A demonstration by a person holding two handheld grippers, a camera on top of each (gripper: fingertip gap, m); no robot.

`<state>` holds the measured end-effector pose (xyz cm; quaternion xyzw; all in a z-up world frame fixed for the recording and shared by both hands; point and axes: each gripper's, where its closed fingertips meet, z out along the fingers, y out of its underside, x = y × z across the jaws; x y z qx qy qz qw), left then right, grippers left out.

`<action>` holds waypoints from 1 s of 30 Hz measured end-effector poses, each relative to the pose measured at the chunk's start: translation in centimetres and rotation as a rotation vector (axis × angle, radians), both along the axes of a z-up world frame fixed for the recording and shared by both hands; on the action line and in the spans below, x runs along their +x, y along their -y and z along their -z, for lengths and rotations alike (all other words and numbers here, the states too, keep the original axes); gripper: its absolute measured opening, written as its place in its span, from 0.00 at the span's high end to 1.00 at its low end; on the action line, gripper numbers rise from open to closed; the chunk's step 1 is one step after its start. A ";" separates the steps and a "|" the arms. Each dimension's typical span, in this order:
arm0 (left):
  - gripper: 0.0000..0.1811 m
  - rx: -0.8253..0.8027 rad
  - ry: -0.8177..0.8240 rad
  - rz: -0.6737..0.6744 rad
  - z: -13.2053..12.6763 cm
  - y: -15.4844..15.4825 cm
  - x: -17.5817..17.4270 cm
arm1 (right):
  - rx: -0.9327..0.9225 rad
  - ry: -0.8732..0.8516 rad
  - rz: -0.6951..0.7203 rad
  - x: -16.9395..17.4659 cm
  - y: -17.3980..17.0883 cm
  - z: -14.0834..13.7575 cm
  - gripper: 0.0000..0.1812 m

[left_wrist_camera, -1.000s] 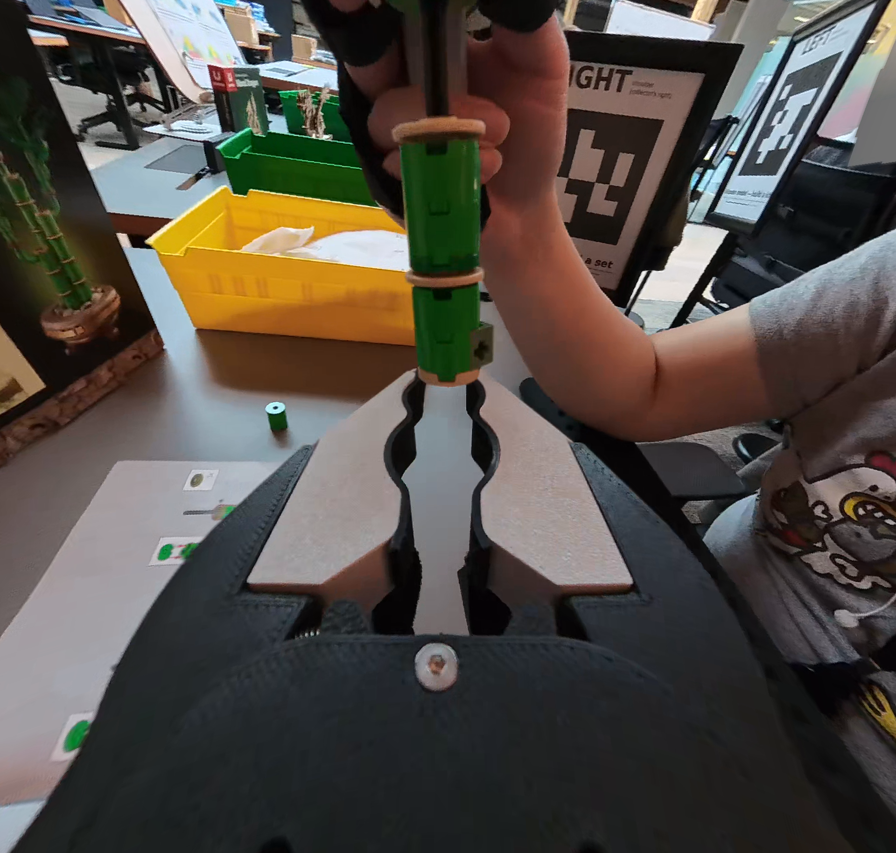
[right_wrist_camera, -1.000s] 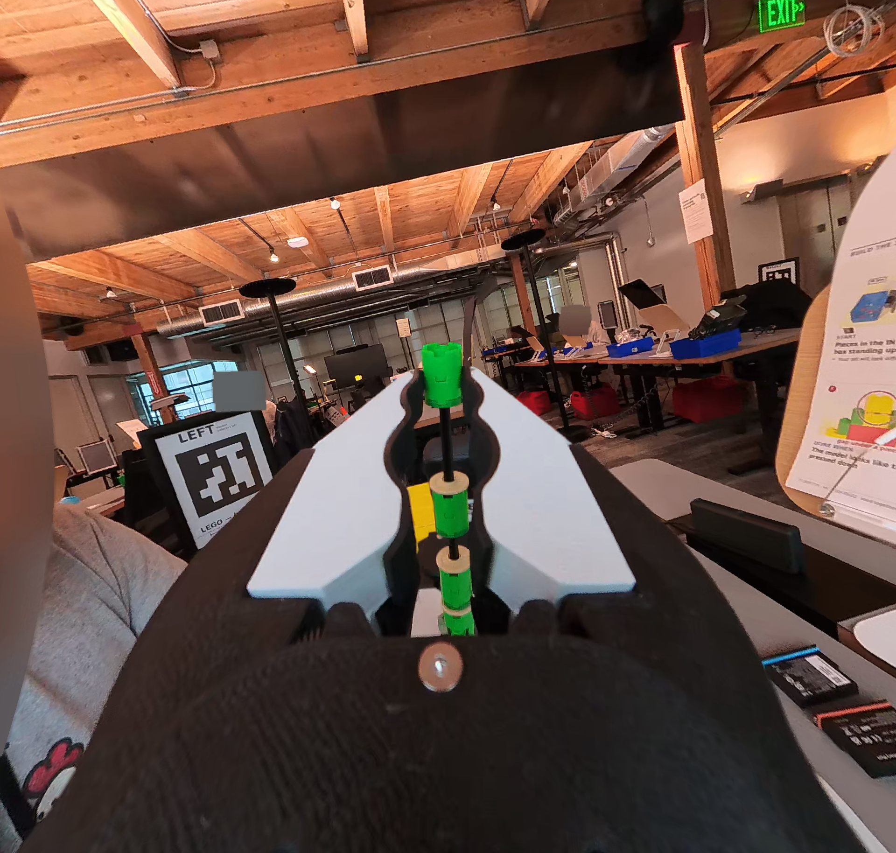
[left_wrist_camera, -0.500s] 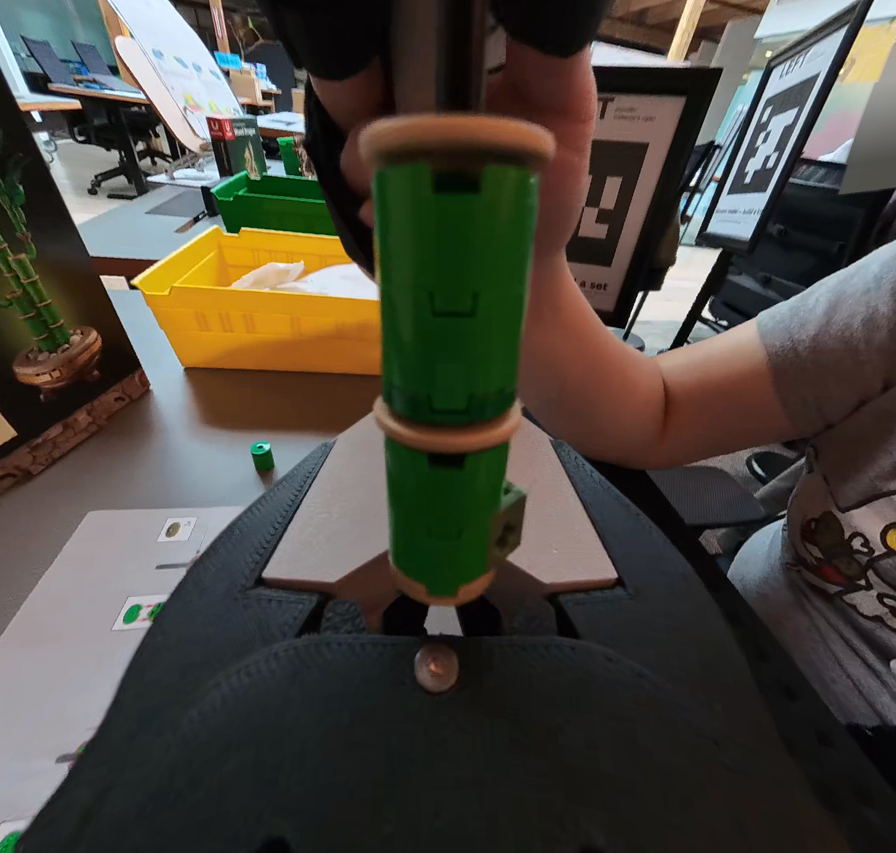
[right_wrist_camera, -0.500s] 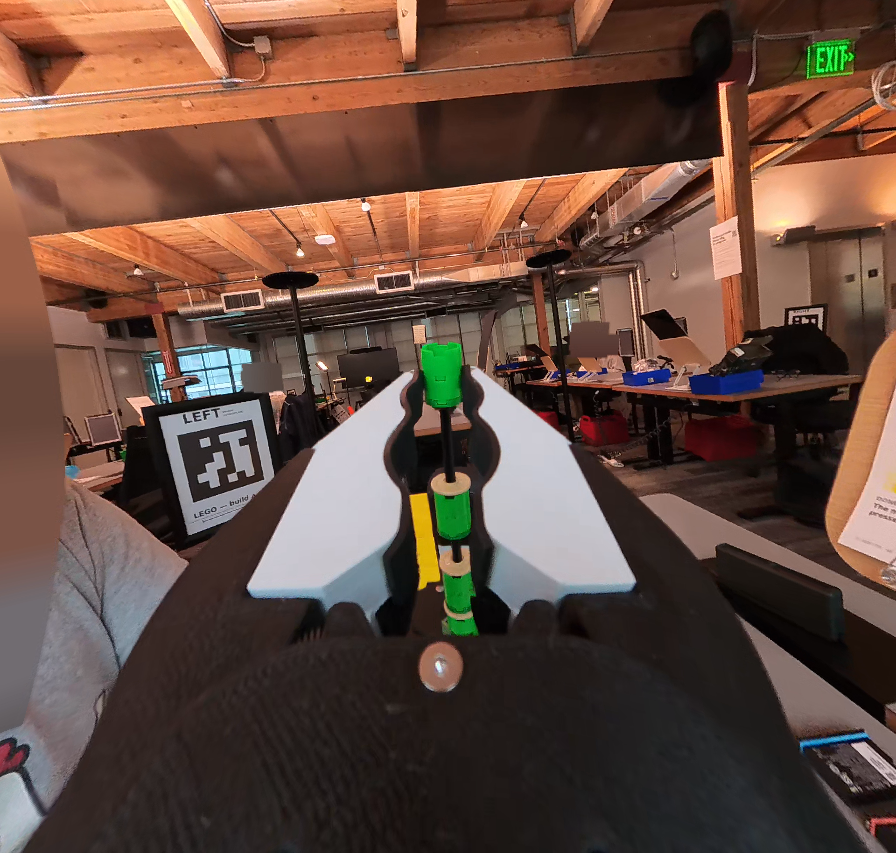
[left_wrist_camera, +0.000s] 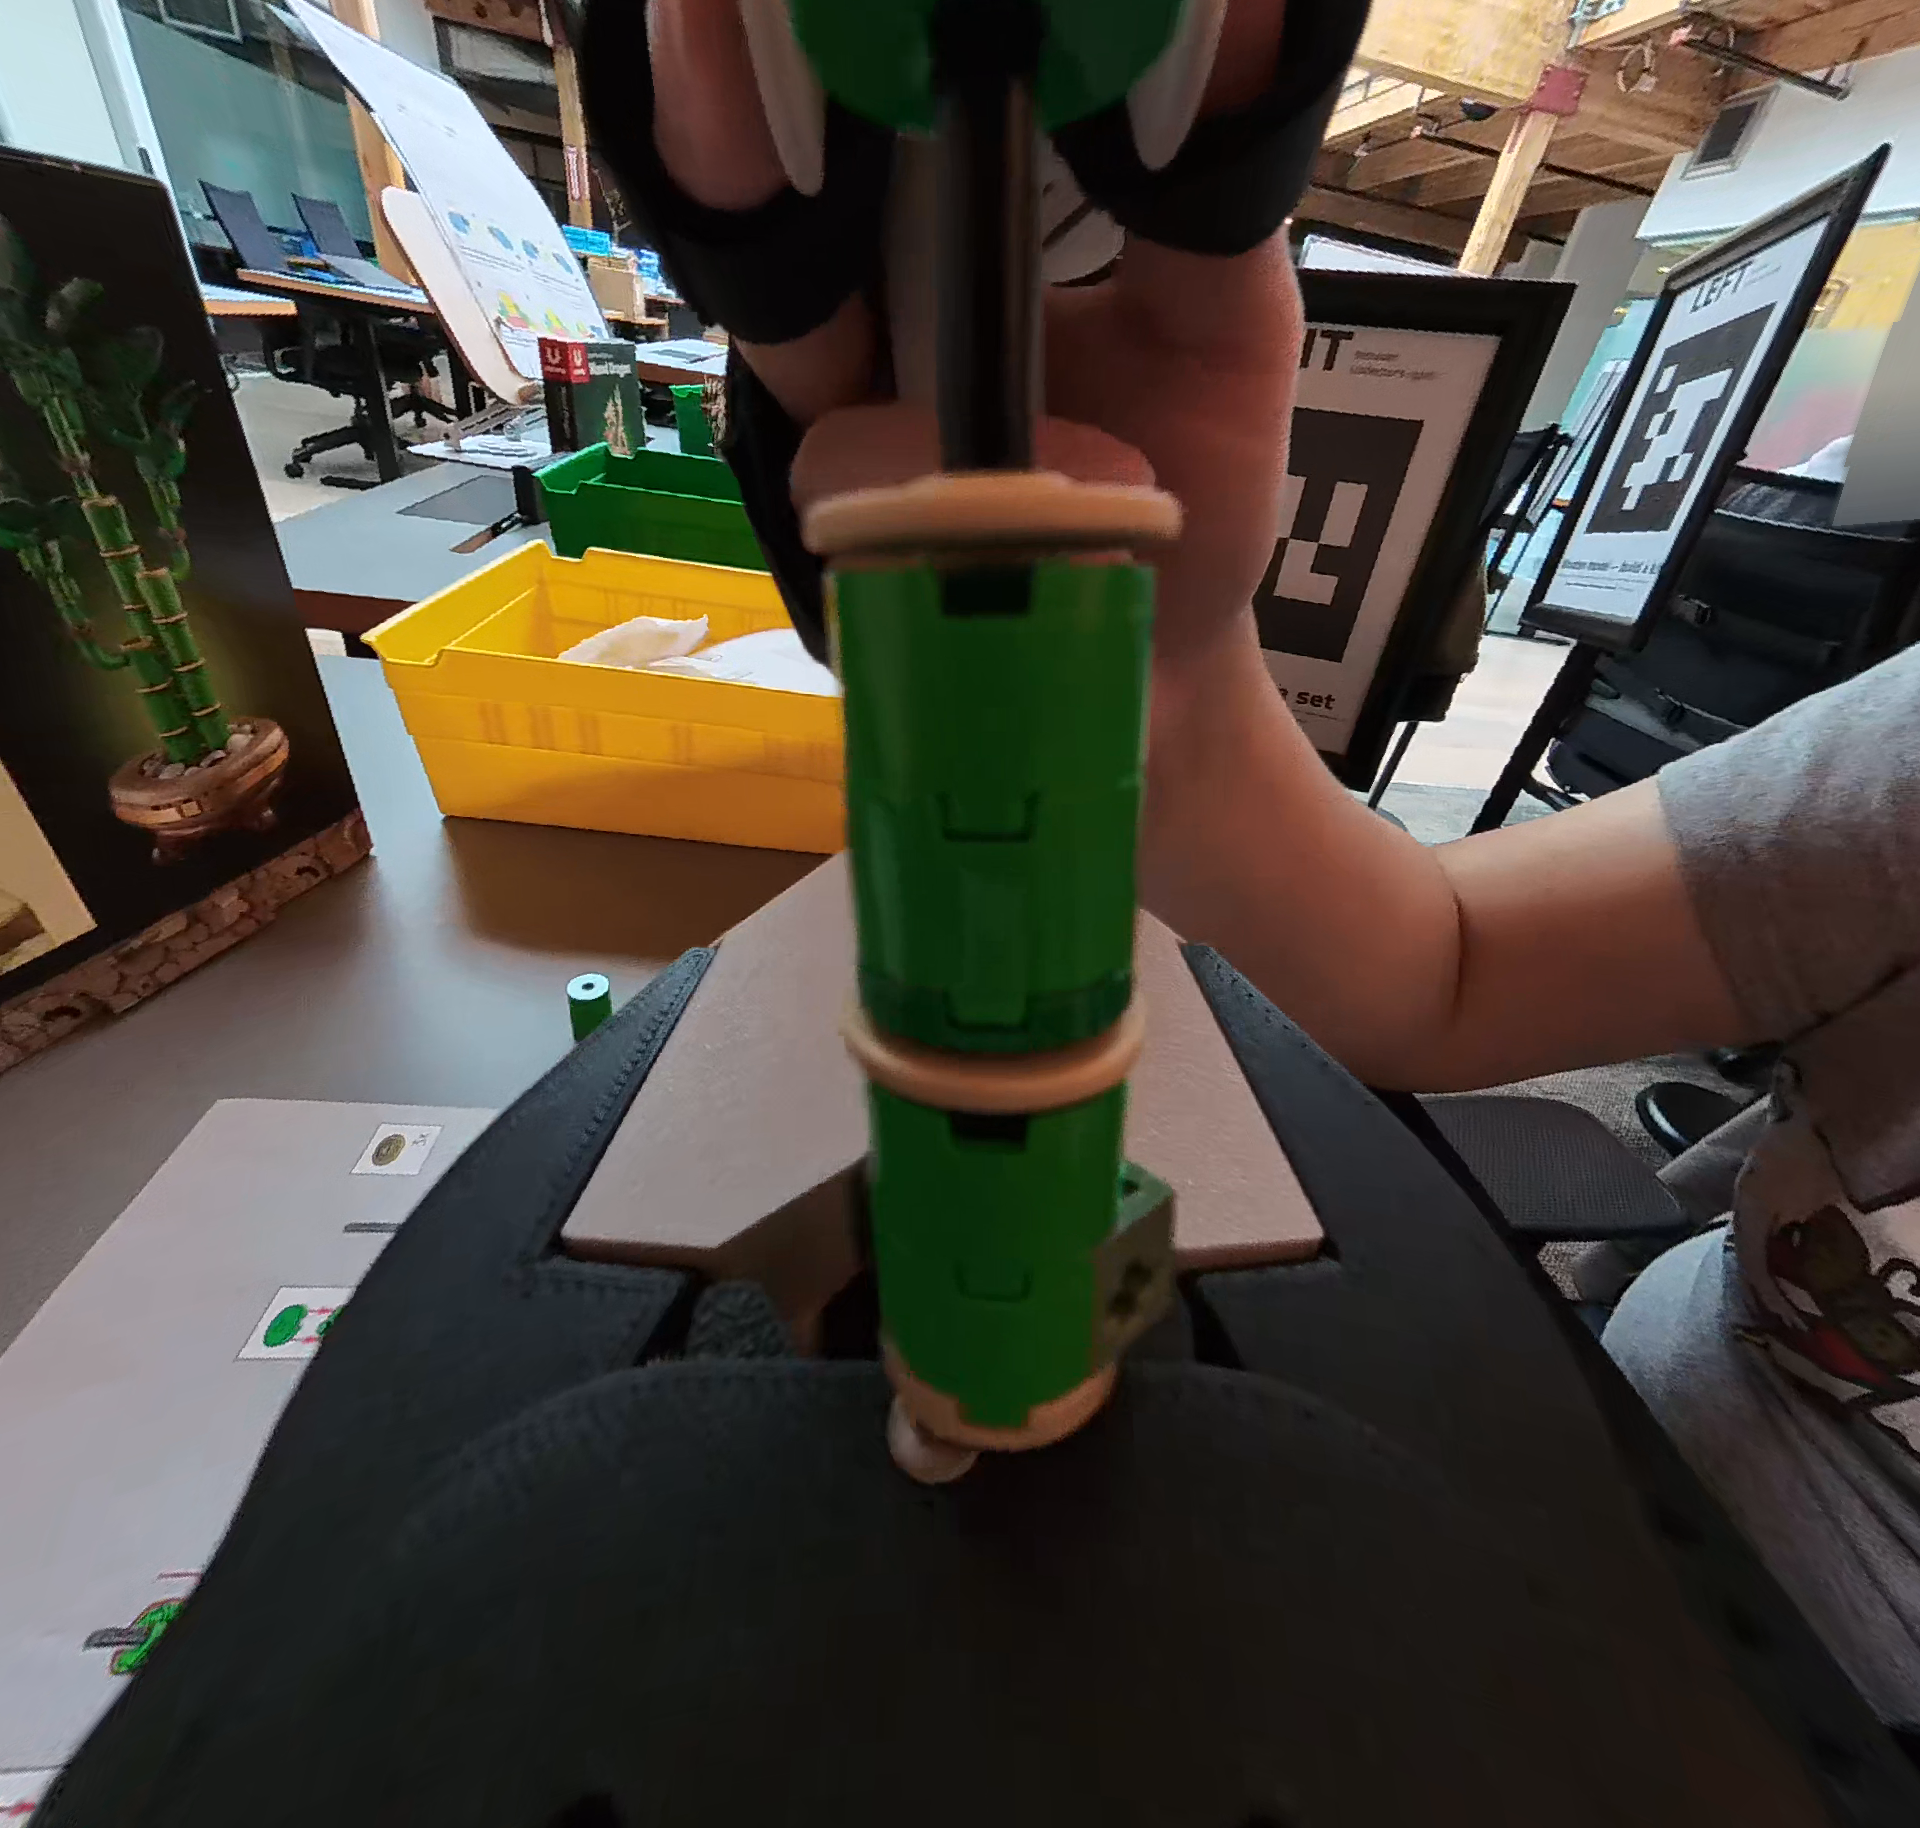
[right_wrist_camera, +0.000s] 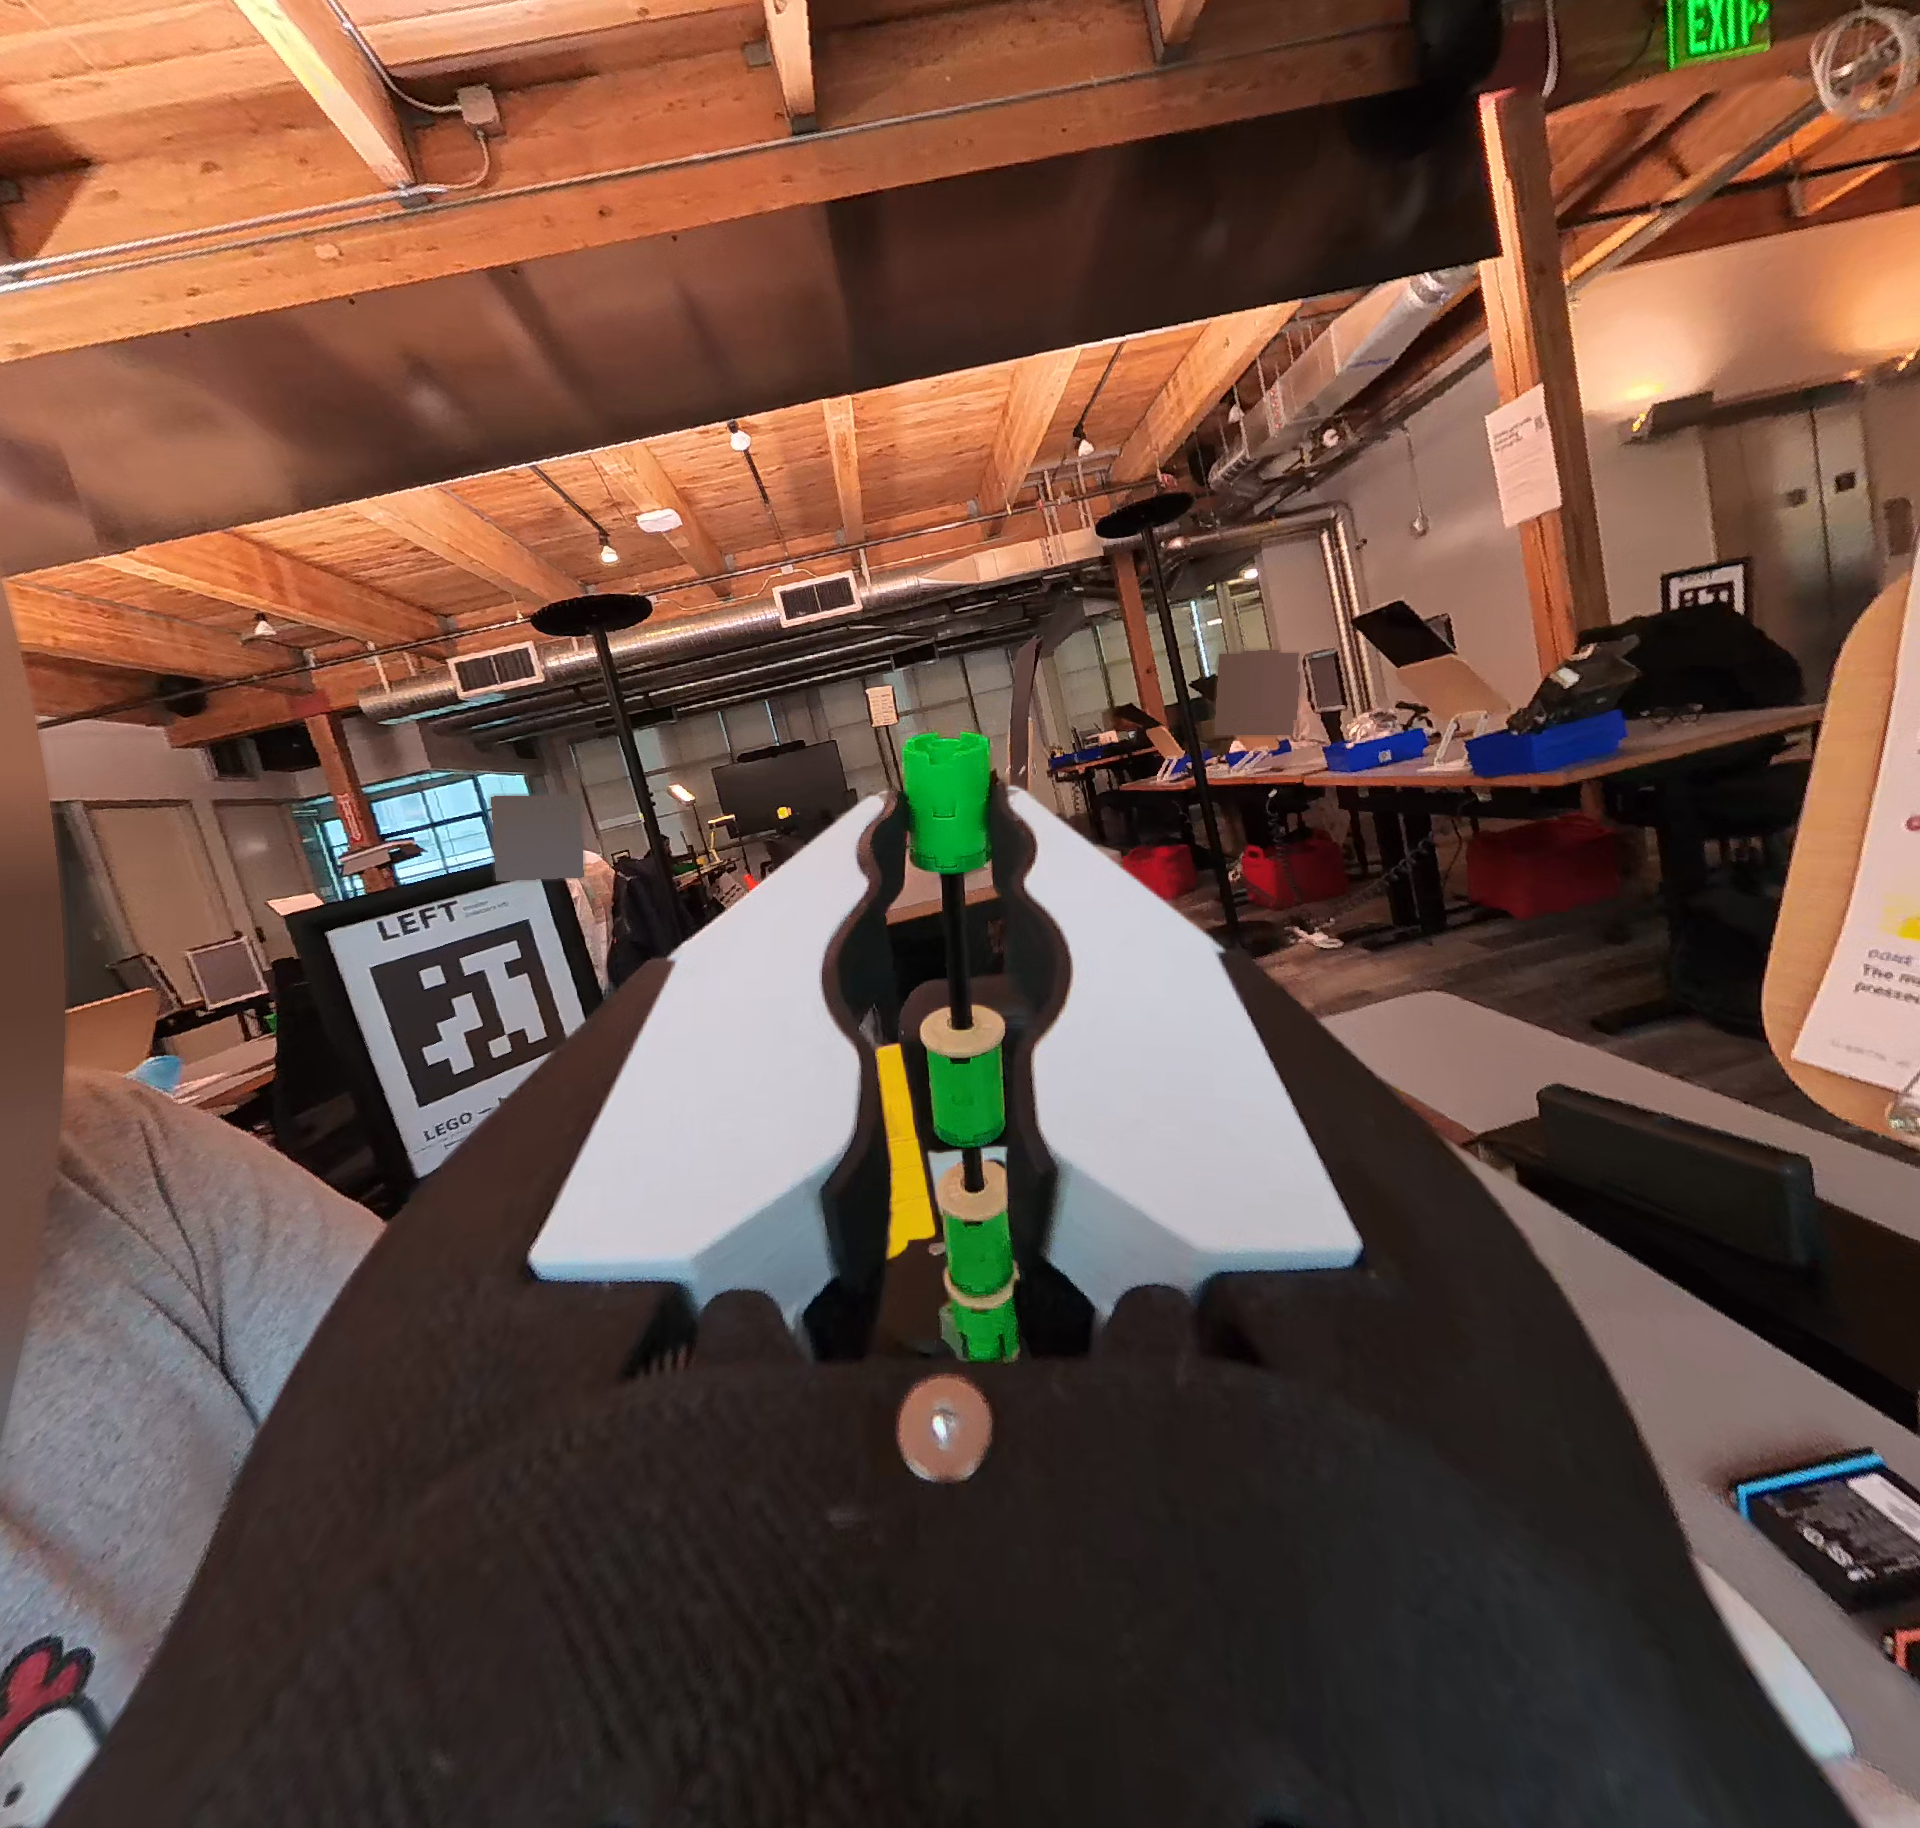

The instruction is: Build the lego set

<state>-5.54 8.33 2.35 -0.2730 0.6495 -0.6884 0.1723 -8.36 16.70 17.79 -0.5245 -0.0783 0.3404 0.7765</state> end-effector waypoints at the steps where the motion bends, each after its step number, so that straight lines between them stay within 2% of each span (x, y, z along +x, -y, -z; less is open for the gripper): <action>1: 1.00 0.000 -0.006 -0.003 0.1 0.0 0.1 | -0.012 -0.005 0.002 0.2 -0.1 0.1 0.92; 6: 1.00 0.001 -0.010 -0.004 0.2 0.0 0.1 | -0.028 -0.022 -0.027 0.2 0.0 0.2 0.92; 18: 1.00 0.002 -0.012 0.011 0.1 0.6 -0.2 | 0.072 0.026 -0.035 -0.3 0.9 0.0 0.92; 30: 1.00 0.020 -0.015 -0.016 0.1 -0.1 -0.2 | 0.052 0.044 -0.042 -0.4 1.0 0.1 0.92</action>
